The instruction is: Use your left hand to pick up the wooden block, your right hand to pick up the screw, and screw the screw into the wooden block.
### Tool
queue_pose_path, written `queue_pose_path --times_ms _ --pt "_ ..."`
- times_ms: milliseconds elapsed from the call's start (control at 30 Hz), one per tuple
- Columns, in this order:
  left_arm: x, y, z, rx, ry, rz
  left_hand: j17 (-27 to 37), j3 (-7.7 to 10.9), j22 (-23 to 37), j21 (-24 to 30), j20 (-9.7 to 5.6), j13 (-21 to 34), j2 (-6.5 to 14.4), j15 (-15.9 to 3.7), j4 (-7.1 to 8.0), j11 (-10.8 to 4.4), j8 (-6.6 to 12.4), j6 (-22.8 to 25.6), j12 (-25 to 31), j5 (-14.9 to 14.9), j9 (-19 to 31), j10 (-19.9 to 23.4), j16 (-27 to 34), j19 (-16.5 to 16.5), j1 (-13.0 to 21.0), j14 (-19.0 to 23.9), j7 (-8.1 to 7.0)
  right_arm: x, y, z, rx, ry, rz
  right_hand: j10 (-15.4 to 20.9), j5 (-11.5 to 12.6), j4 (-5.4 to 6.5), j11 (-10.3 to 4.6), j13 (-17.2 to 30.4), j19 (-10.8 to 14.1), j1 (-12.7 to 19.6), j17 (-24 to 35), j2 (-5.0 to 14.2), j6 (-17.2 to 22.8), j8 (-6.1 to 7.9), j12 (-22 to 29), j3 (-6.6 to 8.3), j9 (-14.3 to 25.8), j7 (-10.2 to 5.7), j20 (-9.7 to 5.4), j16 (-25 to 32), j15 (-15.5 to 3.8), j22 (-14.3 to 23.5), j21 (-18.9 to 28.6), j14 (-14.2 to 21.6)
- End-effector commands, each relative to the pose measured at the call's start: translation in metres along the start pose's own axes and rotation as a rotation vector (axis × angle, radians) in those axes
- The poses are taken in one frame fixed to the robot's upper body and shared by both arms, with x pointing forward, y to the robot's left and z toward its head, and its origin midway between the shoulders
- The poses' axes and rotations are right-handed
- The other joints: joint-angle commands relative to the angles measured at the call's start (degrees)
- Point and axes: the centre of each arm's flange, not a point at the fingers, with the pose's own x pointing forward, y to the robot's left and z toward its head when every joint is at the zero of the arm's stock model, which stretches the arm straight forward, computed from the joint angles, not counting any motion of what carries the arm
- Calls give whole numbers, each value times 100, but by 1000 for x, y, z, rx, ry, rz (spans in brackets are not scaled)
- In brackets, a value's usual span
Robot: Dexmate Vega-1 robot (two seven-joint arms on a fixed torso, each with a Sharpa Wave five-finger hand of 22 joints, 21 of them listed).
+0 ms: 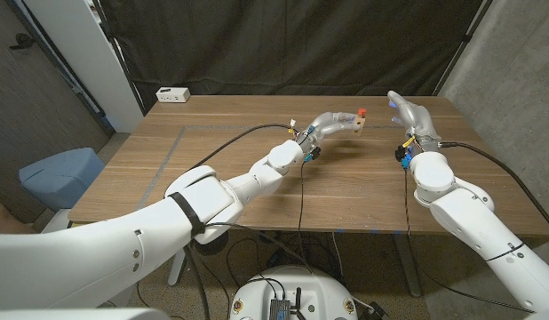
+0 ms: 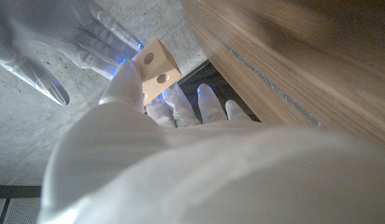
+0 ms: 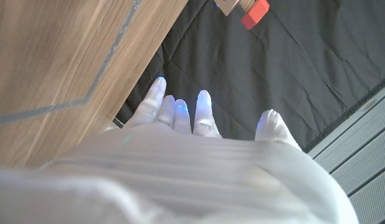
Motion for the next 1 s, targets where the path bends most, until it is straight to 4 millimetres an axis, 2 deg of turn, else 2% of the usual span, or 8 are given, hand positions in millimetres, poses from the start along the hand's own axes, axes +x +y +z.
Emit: queue_pose_path --times_ms 33,200,433,500,600,667,733,1000 --pt "-5 0 0 0 -22 -1 10 203 15 13 -10 22 204 -516 209 -12 96 372 51 26 21 27 28 34 -59 48 149 -13 4 -13 145 -25 9 -292 -10 12 -31 1 -339 -125 18 73 -109 -26 -12 -44 -1 -1 -62 -14 -13 22 -9 -286" --pt "-5 1 -1 -2 -16 -2 10 202 15 12 -12 23 200 -519 207 -10 99 380 54 25 21 31 28 34 -58 51 154 -15 8 -20 214 -52 29 -711 -3 40 -27 -10 -982 -305 5 167 -335 -40 -7 -100 -8 14 -176 -48 24 17 -3 -878" --pt "-5 2 -3 -7 -6 -3 10 204 15 11 -12 23 202 -524 206 -10 99 378 56 25 21 32 26 34 -55 52 154 -16 12 -24 248 -64 69 -1214 2 37 -22 -14 -1365 -431 -15 233 -656 -69 -26 -145 -13 -59 -161 -61 77 17 16 -1472" --pt "-5 2 -3 -8 -4 -2 8 205 15 10 -13 23 199 -521 205 -10 99 377 55 25 21 30 23 34 -54 50 140 -16 14 -26 260 -67 75 -1381 3 47 -48 -15 -1559 -508 -18 263 -920 -94 -9 -171 -14 -214 -186 -42 94 18 18 -1685" --pt "-5 2 -4 -9 -1 -3 8 206 16 10 -15 24 199 -519 205 -10 100 379 57 25 21 32 23 35 -52 54 148 -17 15 -28 259 -66 91 -1518 3 46 -96 -17 -1750 -561 -23 275 -1041 -78 2 -192 -15 -279 -173 -34 87 18 6 -1851" --pt "-4 1 -4 -4 2 -5 9 206 16 12 -29 24 201 -519 206 -10 99 378 58 25 21 34 25 40 -53 55 152 -18 15 -29 256 -60 92 -1576 4 56 -85 -20 -2083 -636 -23 274 -1140 -65 22 -226 -15 -332 -139 -27 115 18 -33 -2001" --pt "-4 1 -4 -7 3 -6 10 204 16 10 -32 24 199 -510 206 -10 99 377 59 24 21 36 24 37 -55 53 153 -19 15 -29 259 -60 101 -1671 6 50 -59 -20 -2253 -659 -29 276 -1183 -58 9 -236 -16 -345 -115 -33 138 20 -35 -2103" --pt "-2 -2 -3 -7 9 -10 11 205 16 10 -35 25 199 -514 204 -10 101 382 58 24 21 29 25 40 -49 58 148 -23 16 -32 281 -60 91 -2051 10 47 -25 -19 -2516 -725 -33 325 -1191 -24 -28 -248 -18 -364 -150 -45 157 25 10 -2435"
